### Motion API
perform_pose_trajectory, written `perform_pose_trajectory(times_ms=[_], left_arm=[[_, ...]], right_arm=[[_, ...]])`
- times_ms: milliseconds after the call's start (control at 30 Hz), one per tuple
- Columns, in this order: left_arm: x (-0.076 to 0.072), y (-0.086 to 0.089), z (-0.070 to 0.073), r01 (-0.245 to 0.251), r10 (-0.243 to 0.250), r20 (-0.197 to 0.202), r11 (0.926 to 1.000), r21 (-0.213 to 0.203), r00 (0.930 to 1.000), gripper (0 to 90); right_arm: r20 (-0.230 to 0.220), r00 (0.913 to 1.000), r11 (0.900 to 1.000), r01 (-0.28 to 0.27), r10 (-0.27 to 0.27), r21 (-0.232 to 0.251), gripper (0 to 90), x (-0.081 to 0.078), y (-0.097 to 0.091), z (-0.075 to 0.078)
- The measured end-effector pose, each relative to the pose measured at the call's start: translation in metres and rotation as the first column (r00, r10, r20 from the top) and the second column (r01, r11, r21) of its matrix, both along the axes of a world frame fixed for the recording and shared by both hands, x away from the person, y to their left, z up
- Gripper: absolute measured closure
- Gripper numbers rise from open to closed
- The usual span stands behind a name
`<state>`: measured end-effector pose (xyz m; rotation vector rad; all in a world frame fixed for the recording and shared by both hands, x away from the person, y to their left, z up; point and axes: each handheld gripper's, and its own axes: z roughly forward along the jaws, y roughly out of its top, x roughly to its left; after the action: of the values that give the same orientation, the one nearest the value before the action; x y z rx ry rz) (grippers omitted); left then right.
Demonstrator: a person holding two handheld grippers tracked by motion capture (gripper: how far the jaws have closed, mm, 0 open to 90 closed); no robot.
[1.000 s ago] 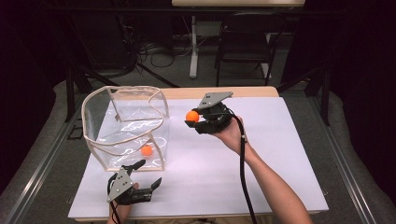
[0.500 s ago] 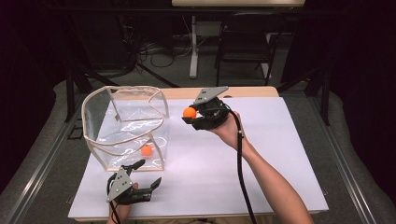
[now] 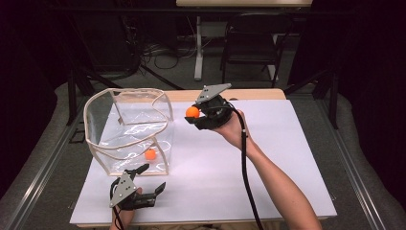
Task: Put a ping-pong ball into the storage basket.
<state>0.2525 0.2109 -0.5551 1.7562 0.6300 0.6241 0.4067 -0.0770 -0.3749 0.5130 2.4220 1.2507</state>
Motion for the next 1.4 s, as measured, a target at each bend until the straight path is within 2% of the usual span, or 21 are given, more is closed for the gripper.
perform_pose_trajectory(times_ms=[433,1400], left_arm=[[0.000,0.000,0.000,-0.002,0.002,0.001,1.0000,-0.003,1.0000,15.7],[0.000,0.000,0.001,-0.002,0.002,0.003,1.0000,-0.006,1.0000,15.7]], right_arm=[[0.001,1.0000,0.9999,0.000,0.000,-0.012,51.3,0.004,0.006,0.008],[0.034,0.9992,0.9996,-0.020,0.021,-0.019,51.3,0.005,0.022,0.029]])
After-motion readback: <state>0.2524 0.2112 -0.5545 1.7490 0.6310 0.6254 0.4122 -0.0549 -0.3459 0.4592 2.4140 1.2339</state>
